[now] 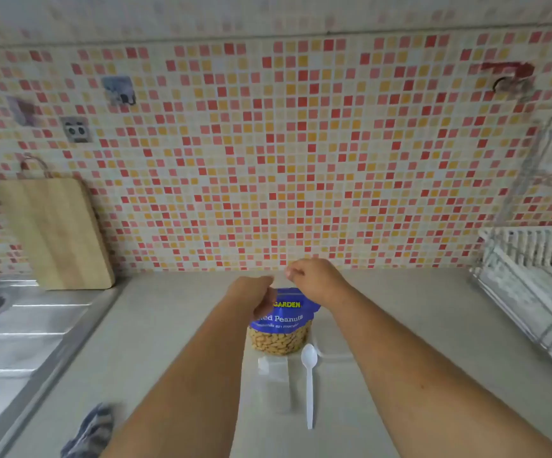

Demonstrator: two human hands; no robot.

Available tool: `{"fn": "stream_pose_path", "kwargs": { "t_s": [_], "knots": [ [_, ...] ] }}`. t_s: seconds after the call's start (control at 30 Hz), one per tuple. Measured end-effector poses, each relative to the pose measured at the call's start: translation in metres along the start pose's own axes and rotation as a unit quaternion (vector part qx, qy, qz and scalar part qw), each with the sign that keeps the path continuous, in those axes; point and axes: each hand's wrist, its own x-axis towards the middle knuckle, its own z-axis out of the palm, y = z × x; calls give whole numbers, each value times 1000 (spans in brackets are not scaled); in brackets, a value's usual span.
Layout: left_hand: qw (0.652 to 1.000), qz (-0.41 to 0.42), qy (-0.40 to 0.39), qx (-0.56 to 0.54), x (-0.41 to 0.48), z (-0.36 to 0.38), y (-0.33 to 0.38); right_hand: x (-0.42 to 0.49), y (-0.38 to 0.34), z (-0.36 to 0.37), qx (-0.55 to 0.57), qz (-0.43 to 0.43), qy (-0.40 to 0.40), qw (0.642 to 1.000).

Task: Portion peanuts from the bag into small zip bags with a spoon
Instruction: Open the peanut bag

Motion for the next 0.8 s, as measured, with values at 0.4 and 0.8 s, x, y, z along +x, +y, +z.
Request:
{"fn": "stream_pose_path", "kwargs": {
  "t_s": [0.4, 0.8],
  "knots": [
    [994, -59, -84, -44, 32, -9, -20, 28, 3, 16, -8, 67, -77, 995],
    [987, -68, -86, -121, 27, -5, -26, 37, 5, 17, 26, 74, -132, 988]
  ]
}}
